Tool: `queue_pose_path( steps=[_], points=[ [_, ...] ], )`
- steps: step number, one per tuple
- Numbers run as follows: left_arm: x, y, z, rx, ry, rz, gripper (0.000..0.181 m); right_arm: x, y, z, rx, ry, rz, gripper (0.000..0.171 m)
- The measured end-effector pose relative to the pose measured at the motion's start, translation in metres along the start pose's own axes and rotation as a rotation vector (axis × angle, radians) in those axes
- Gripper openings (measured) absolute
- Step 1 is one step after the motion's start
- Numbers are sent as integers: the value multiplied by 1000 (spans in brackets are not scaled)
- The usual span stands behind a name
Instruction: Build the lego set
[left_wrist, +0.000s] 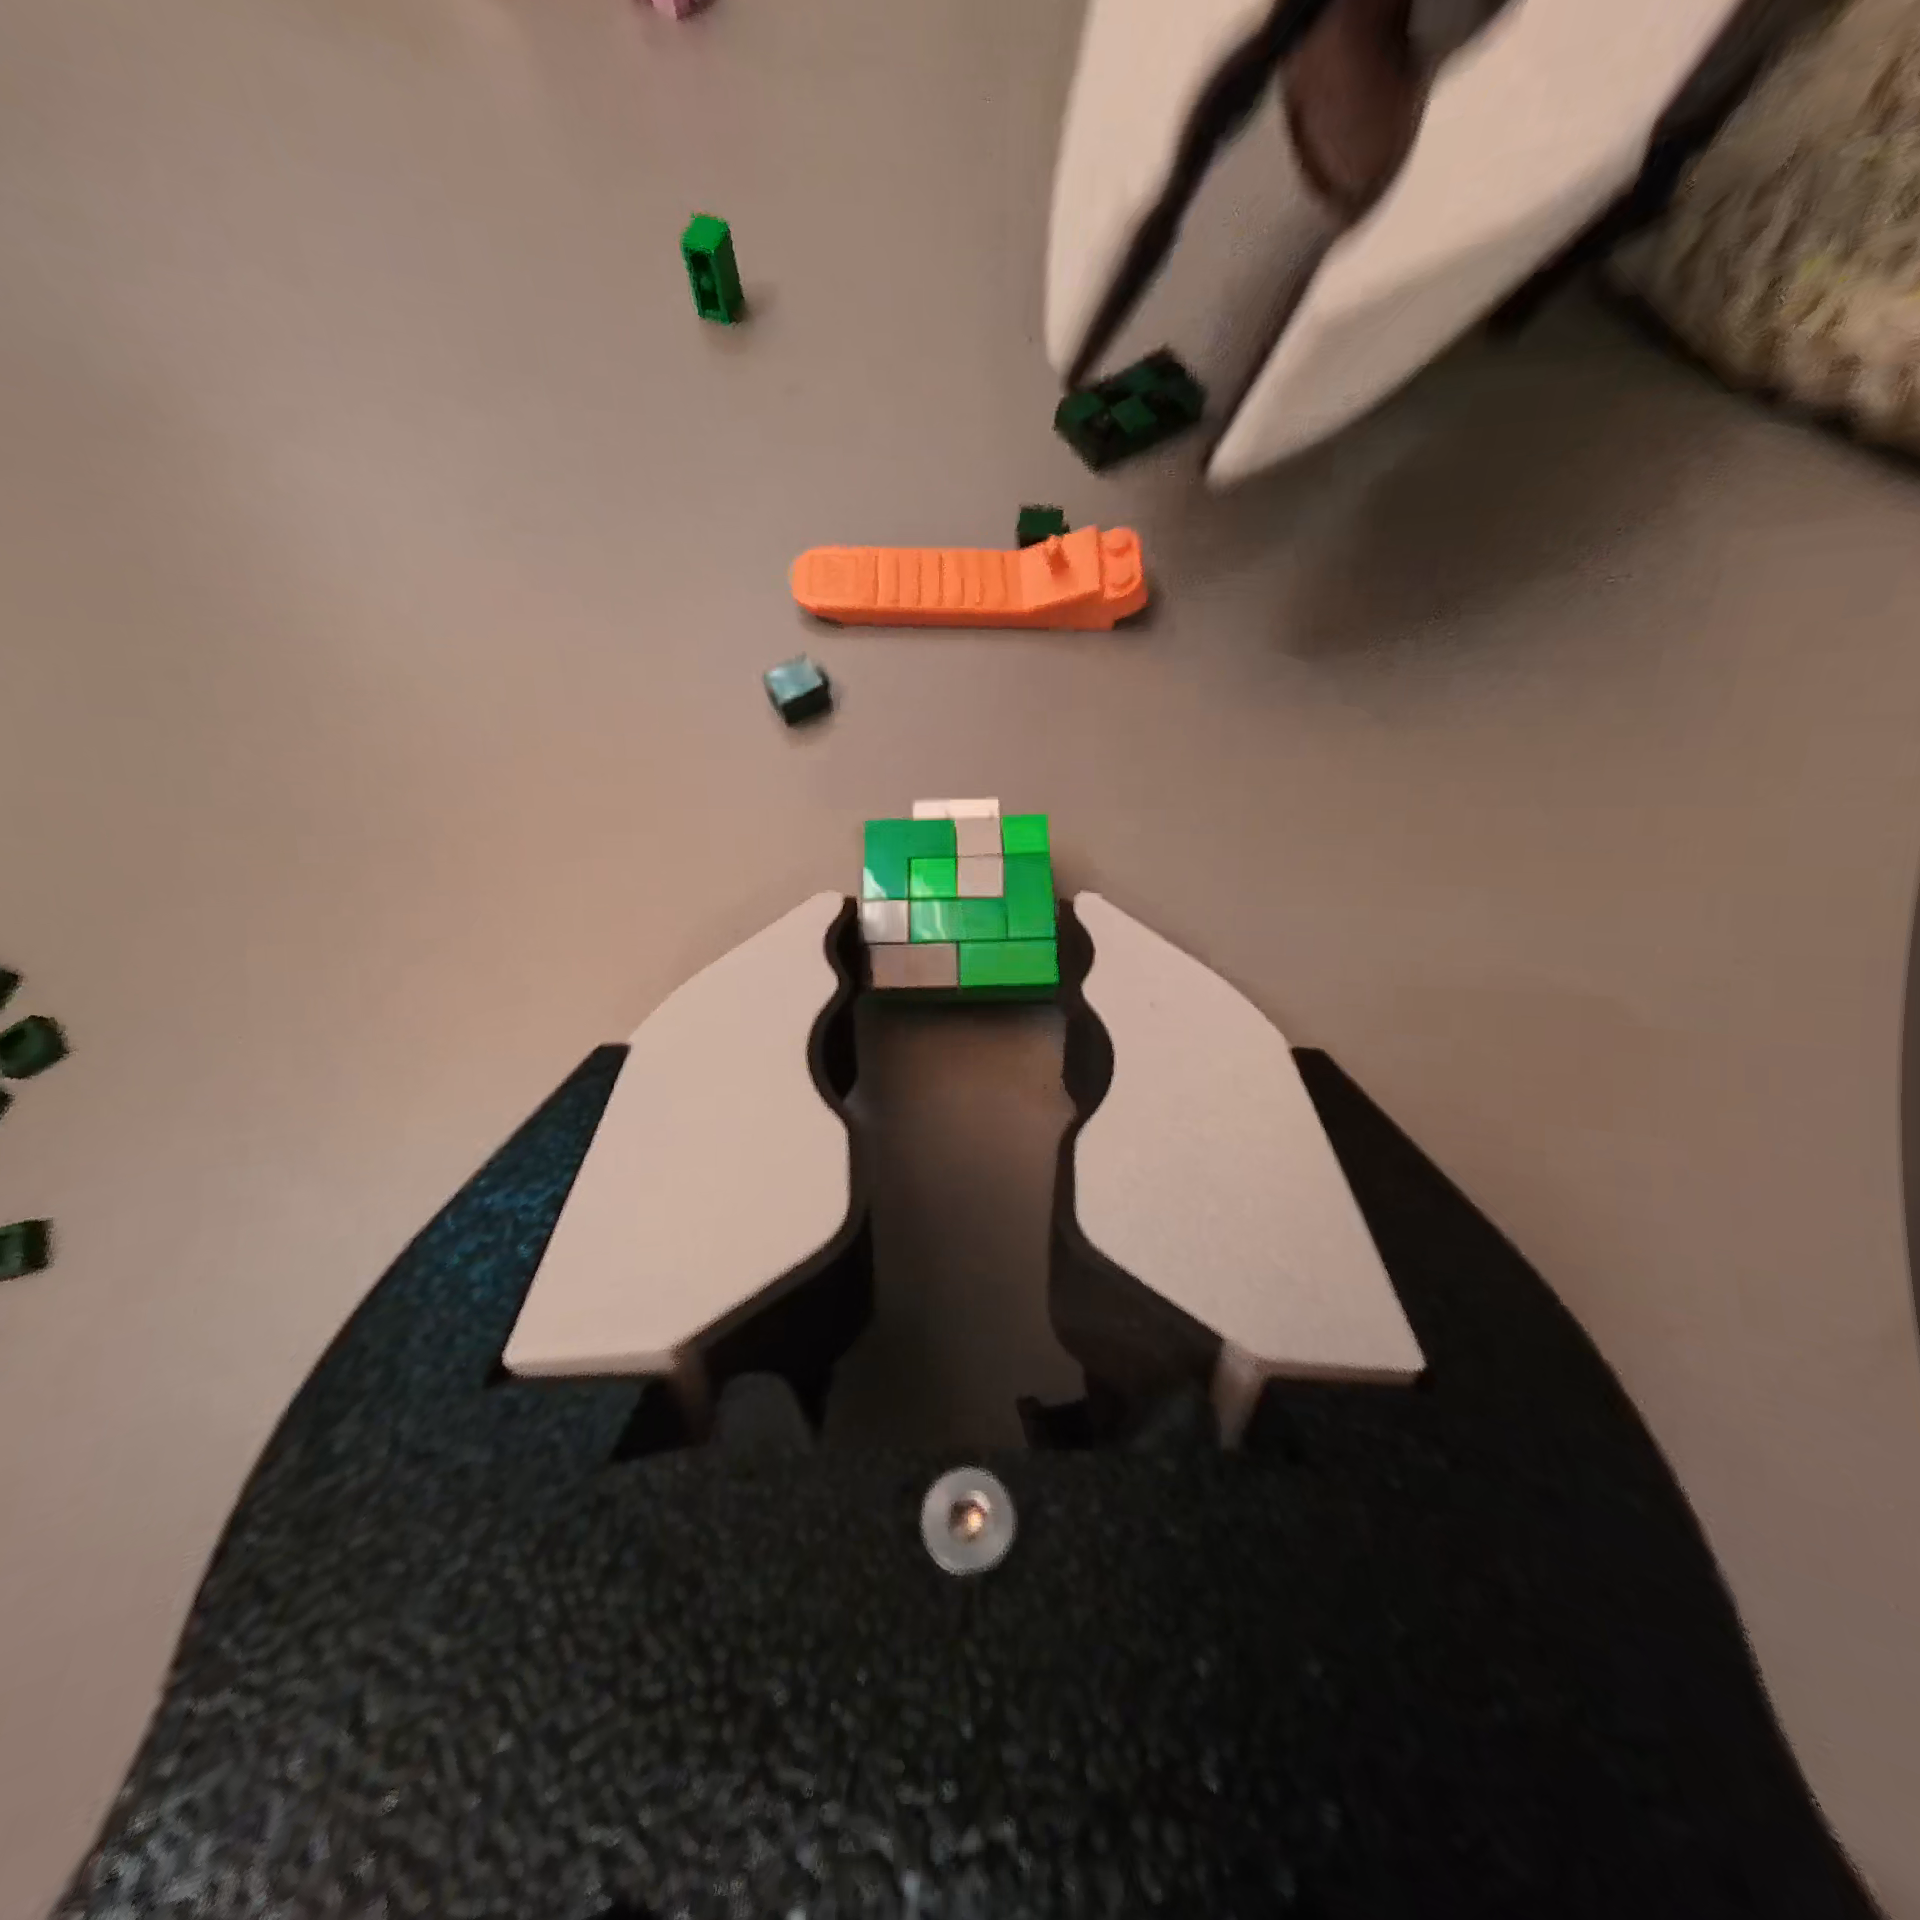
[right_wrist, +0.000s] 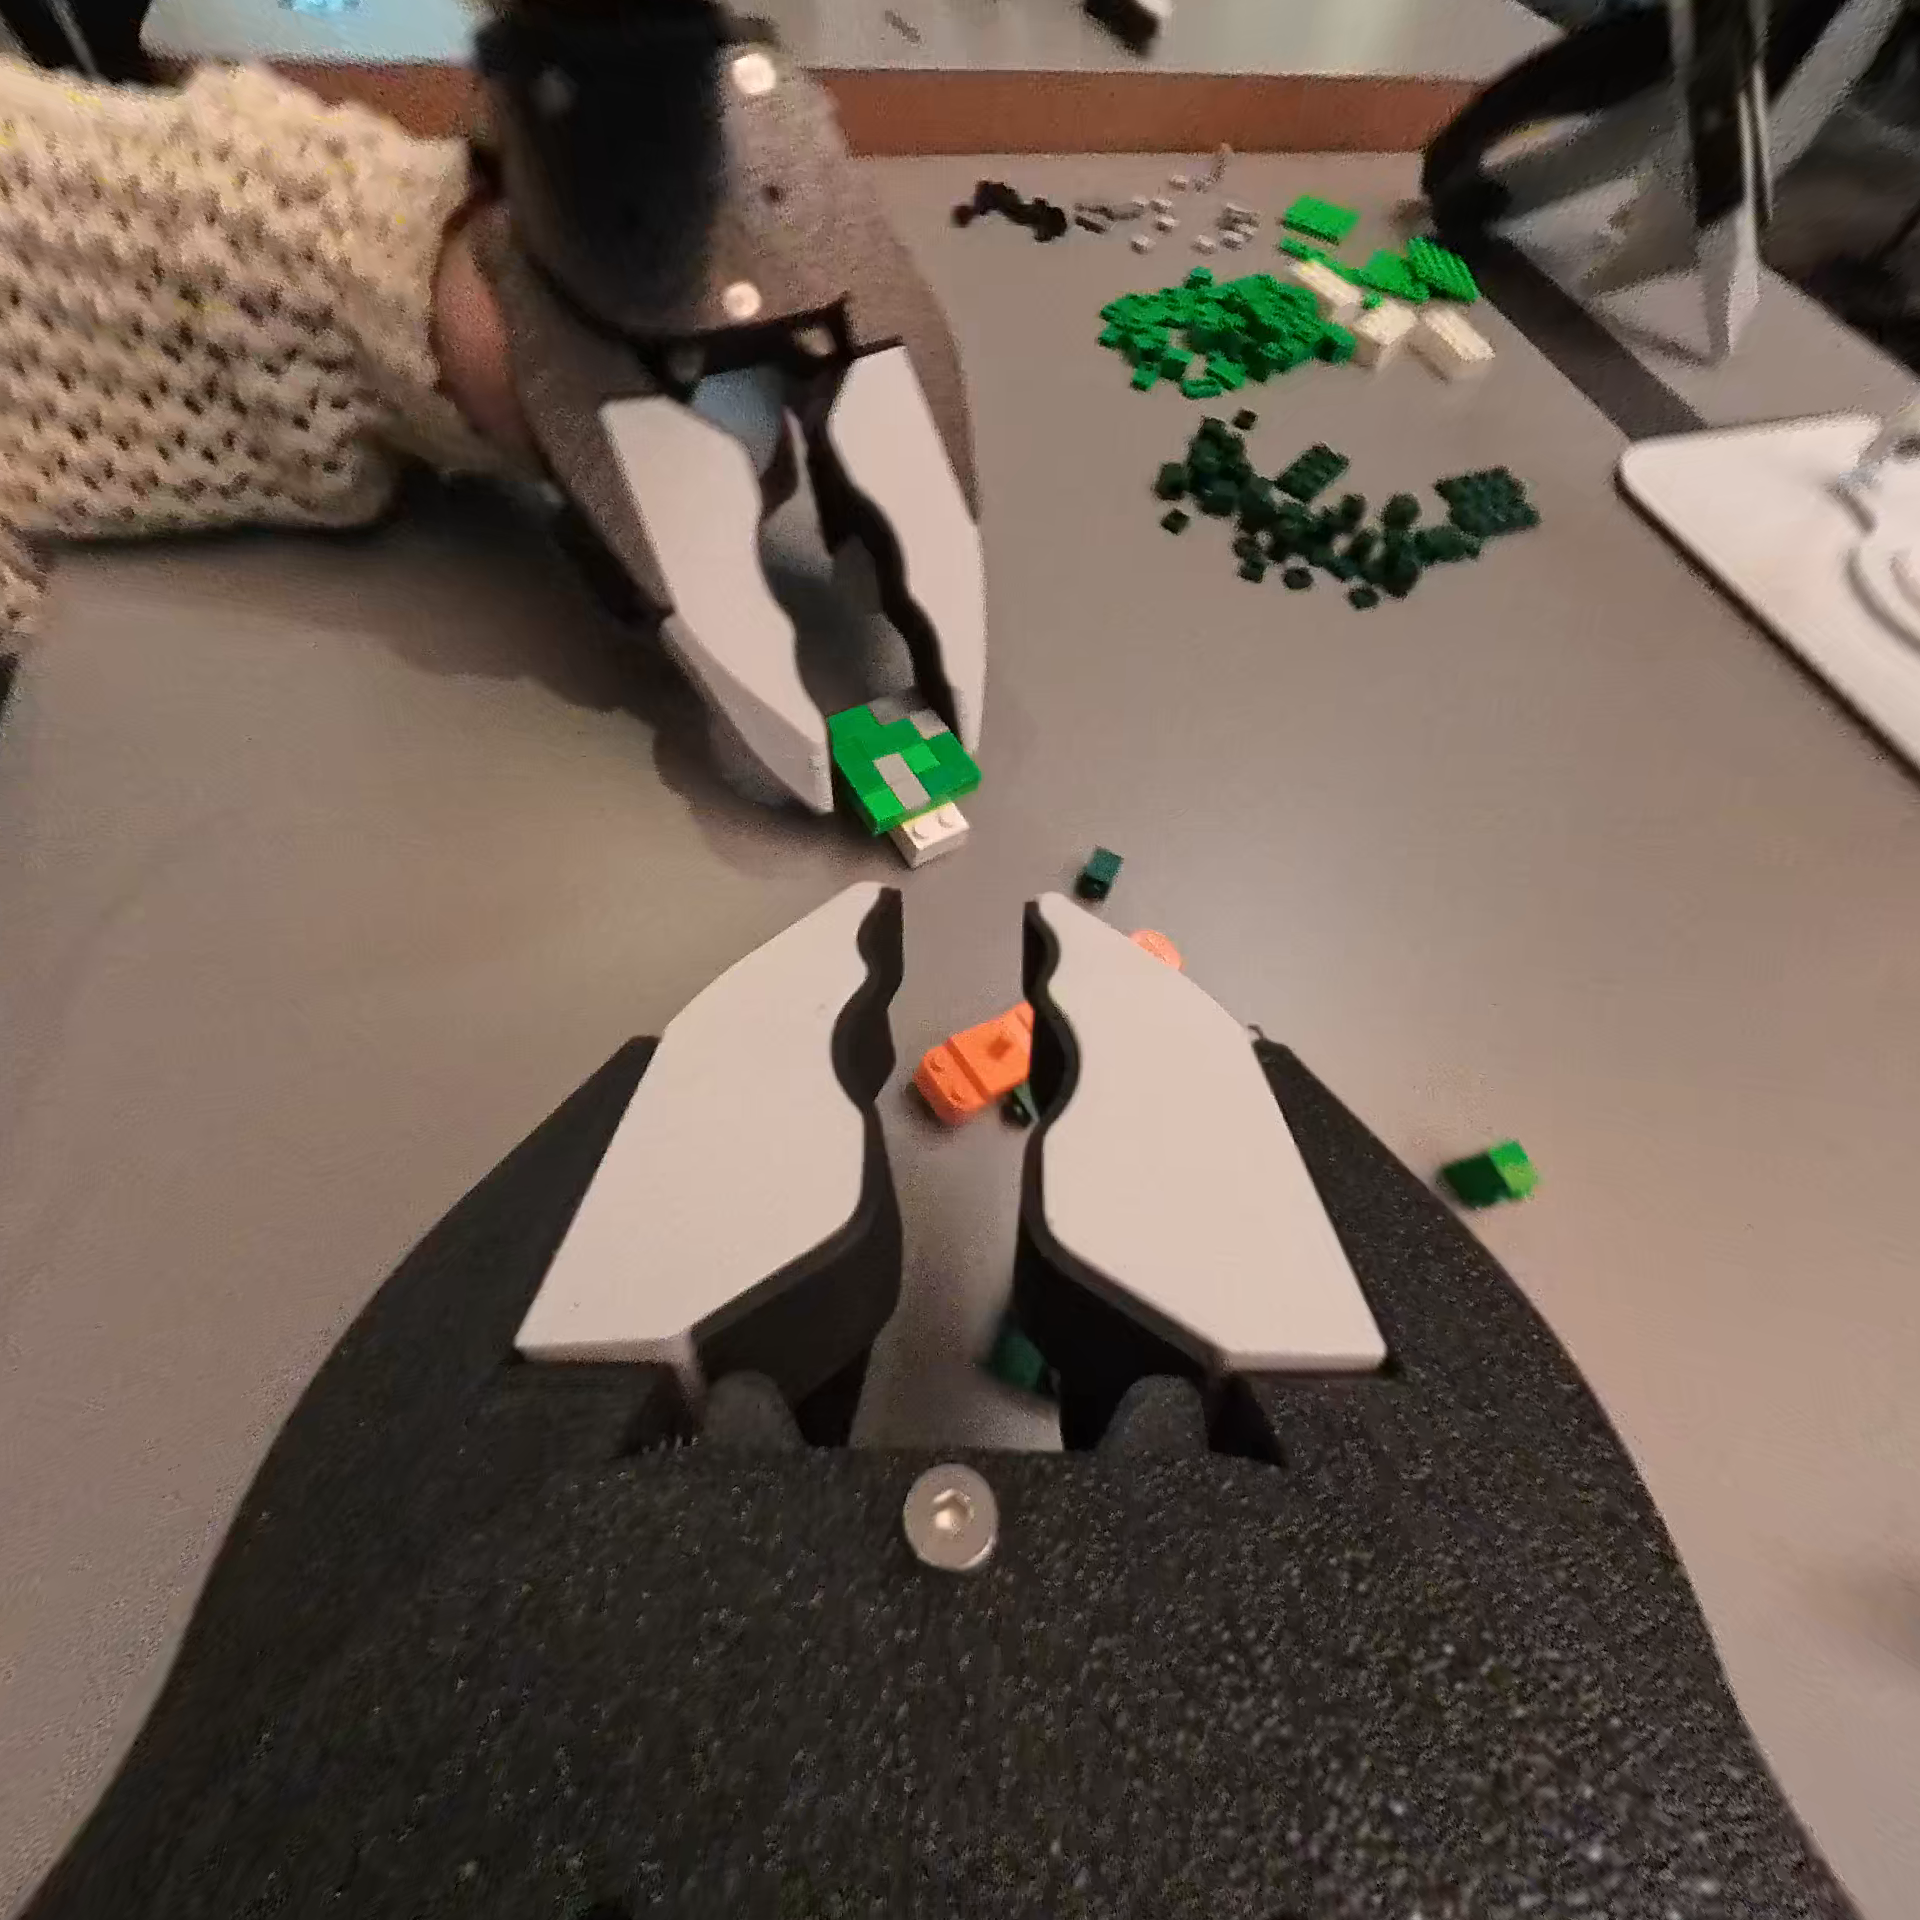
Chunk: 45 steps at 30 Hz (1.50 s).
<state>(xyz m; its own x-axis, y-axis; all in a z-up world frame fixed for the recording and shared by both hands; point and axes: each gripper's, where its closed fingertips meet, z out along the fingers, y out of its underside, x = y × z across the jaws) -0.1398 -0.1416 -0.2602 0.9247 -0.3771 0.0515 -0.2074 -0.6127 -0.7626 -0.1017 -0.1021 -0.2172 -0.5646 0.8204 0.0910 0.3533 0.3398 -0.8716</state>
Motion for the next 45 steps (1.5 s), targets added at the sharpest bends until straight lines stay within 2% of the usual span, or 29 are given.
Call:
queue_pose_path(
  steps=[2, 6, 9, 11, 15, 18, 20, 22, 24, 26, 28, 30, 34, 43, 45],
  points=[
    [9, -13, -4, 89, 106, -112, 36, -7, -4, 6, 13, 24, -114, 20],
    [17, -38, -21, 280, 337, -369, 36, -17, -16, 10, 55, 94, -337, 31],
    [17, -42, -26, 330, 396, -431, 36, -18, -23, 12, 79, 169, -449, 43],
    [23, -44, -26, 333, 440, -448, 35, -21, -29, 14, 101, 209, -518, 44],
    [35, -53, -29, 364, 521, -445, 35, -27, -27, 22, 67, 243, -648, 38],
    [39, -56, -30, 374, 543, -429, 35, -25, -23, 24, 21, 304, -761, 19],
    [38, -59, -30, 401, 531, -417, 38, -24, -23, 23, 13, 325, -787, 17],
    [30, -70, -37, 499, 507, -436, 51, -18, -21, 22, -9, 338, -757, 17],
    [19, -75, -41, 555, 383, -345, 63, -9, -18, 20, -47, 375, -744, 17],
    [13, -70, -37, 489, 195, -155, 61, -1, -16, 17, -74, 418, -748, 17],
    [15, -67, -30, 404, 121, -65, 60, 5, -15, 15, -94, 447, -751, 17],
    [20, -70, -25, 394, 157, -95, 61, 6, -15, 14, -93, 456, -742, 17],
    [17, -77, -21, 456, 262, -283, 56, 9, -23, 9, -45, 489, -718, 17],
    [17, -74, -16, 416, 144, -129, 44, 13, -33, -3, 33, 527, -680, 17],
    [23, -78, -18, 431, 197, -151, 40, 14, -34, -5, 37, 537, -686, 17]
  ],
)
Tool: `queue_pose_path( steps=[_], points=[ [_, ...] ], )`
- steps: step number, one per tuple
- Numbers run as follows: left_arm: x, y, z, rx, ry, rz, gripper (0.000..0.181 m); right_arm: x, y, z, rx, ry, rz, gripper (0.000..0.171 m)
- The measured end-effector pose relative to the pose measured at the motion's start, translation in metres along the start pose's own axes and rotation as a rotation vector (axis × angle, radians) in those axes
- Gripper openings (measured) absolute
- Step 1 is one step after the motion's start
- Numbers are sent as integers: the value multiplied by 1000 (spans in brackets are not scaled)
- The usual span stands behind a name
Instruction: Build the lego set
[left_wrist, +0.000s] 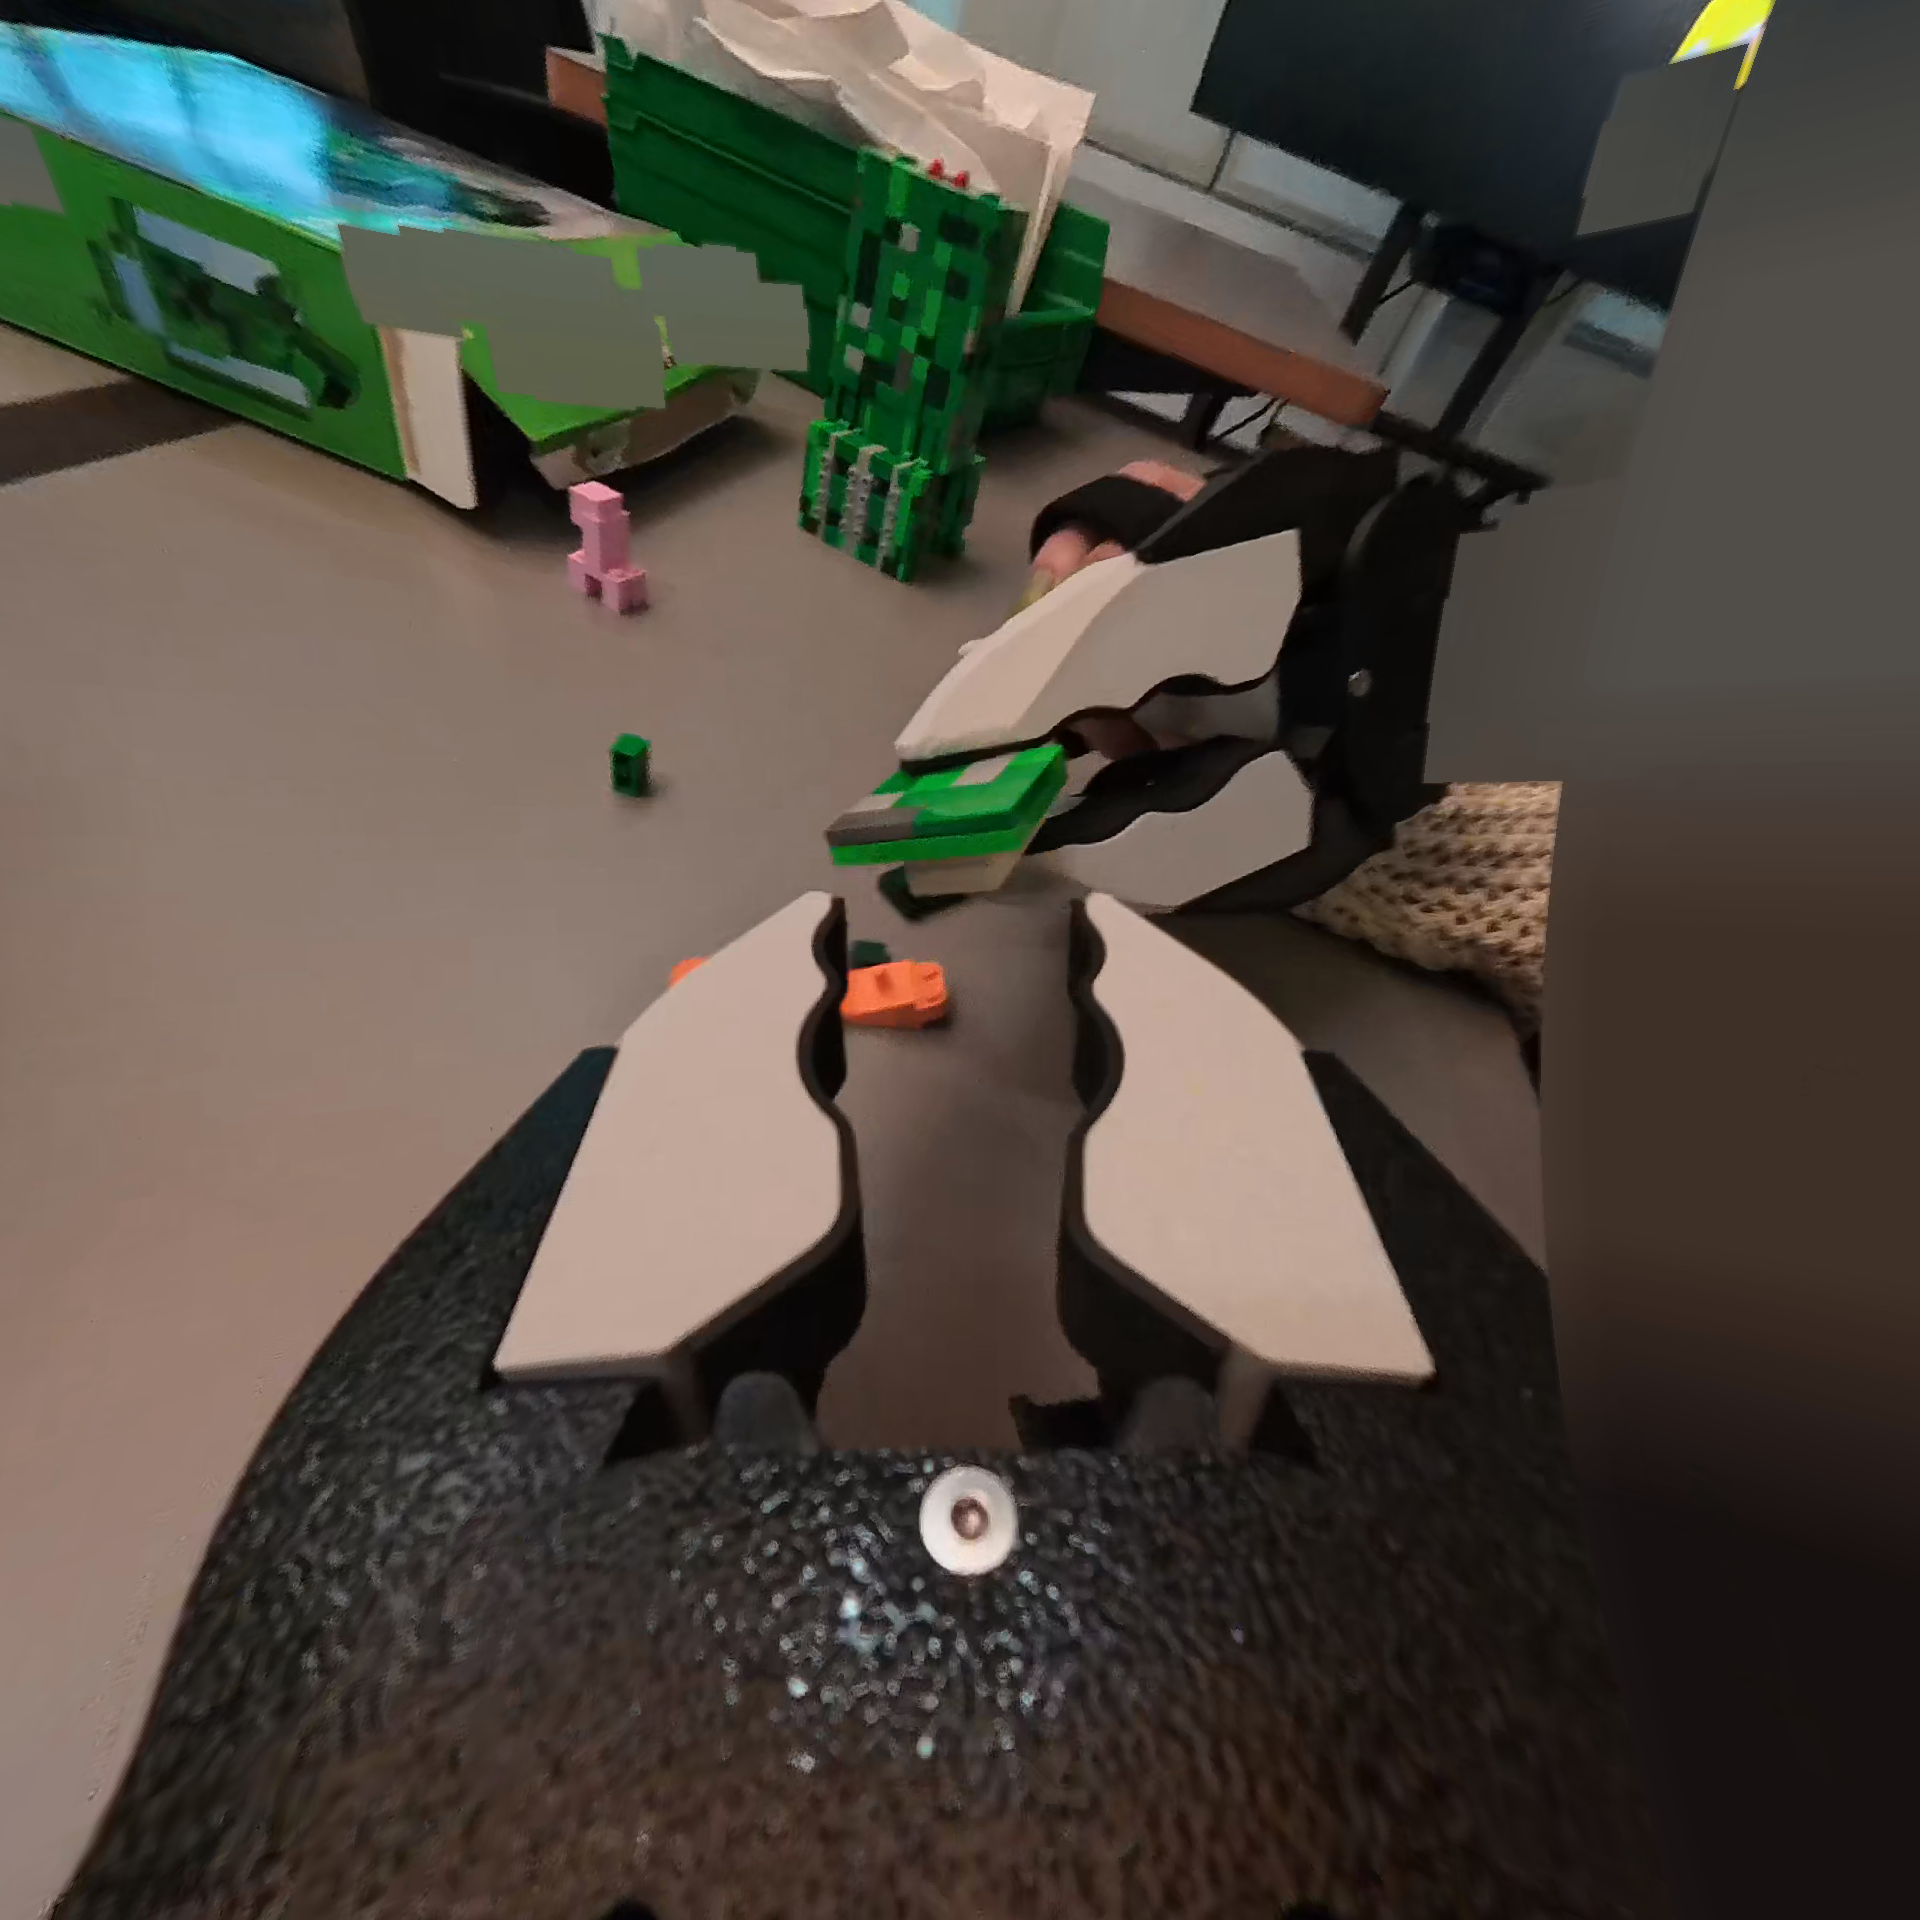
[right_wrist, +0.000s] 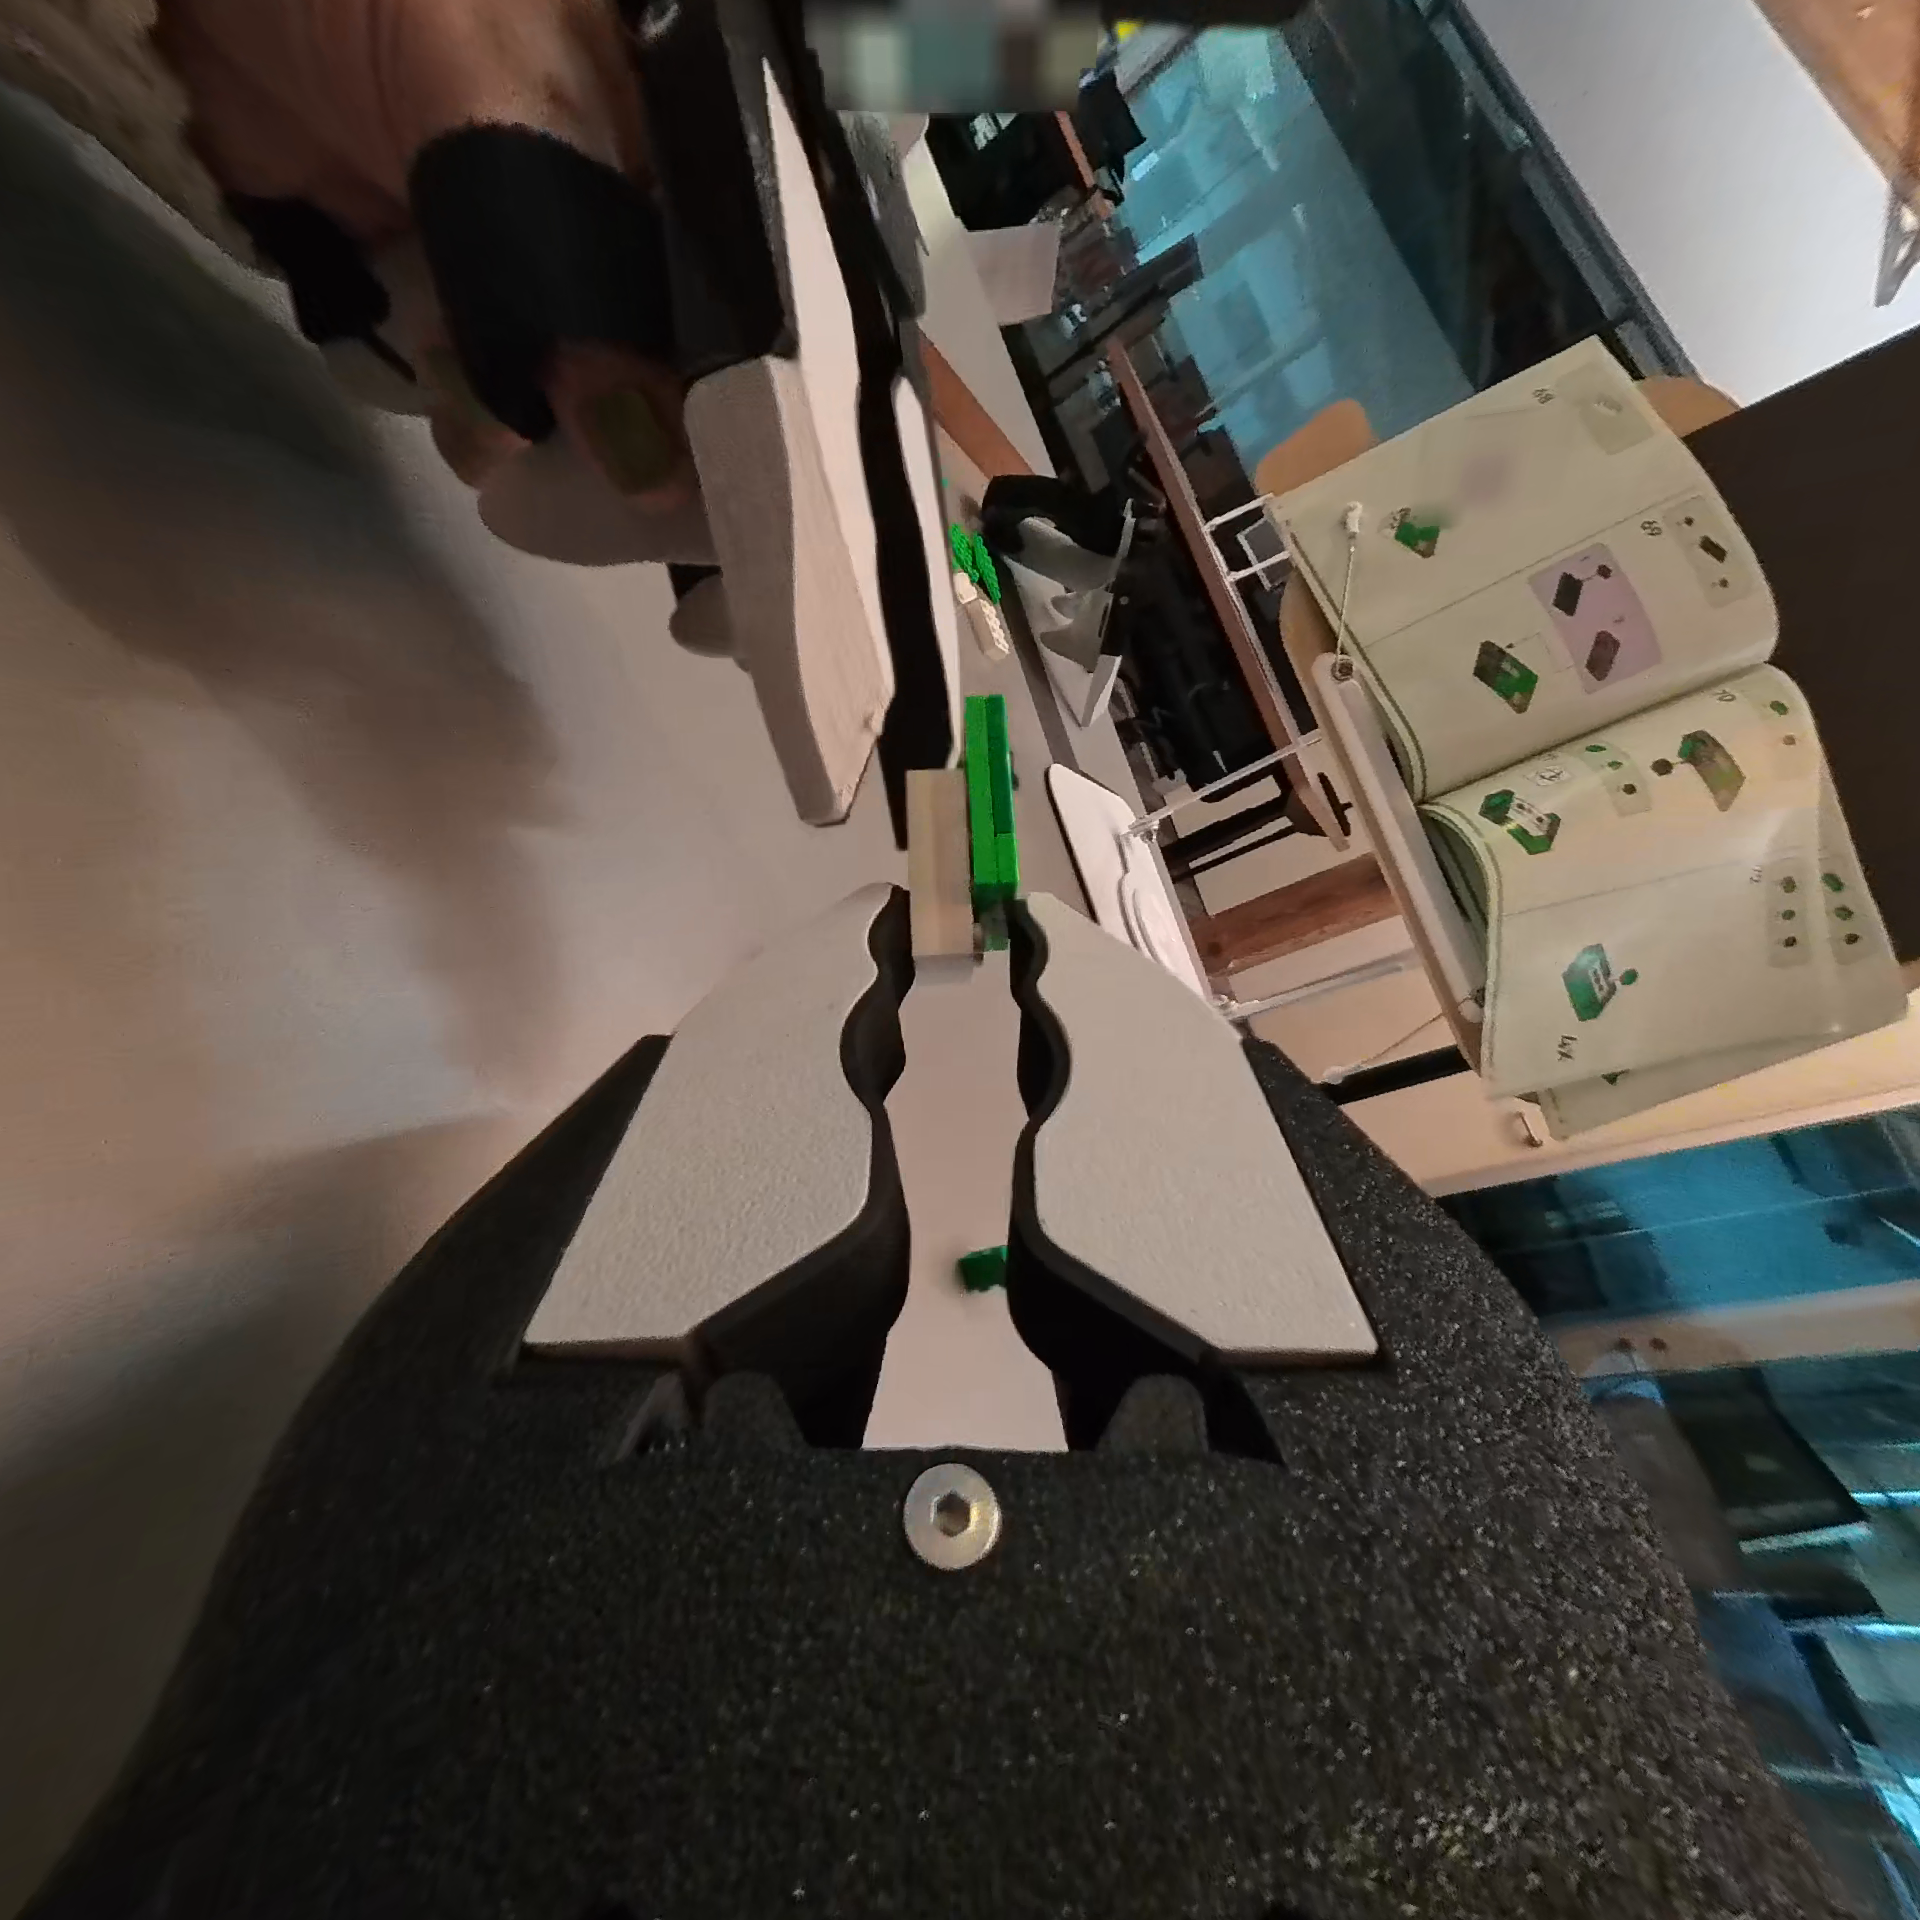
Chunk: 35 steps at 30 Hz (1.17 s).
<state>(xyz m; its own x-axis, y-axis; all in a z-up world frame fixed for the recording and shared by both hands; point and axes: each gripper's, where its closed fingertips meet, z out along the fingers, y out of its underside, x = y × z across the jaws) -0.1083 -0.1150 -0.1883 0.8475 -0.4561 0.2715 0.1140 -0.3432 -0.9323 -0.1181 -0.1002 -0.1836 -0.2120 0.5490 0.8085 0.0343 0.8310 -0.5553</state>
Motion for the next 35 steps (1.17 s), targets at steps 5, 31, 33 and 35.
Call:
queue_pose_path(
  steps=[5, 31, 33, 35],
  points=[
    [6, -8, 0, 70, 62, -52, 34, 0, -2, -2, 10, 16, -45, 17],
    [17, -11, 1, 168, 254, -153, 16, 1, -12, -10, 89, 51, -148, 17],
    [18, -12, 1, 180, 257, -148, 16, 2, -13, -11, 88, 70, -162, 17],
    [18, -14, 1, 193, 266, -159, 16, 4, -14, -11, 87, 90, -183, 18]
  ],
)
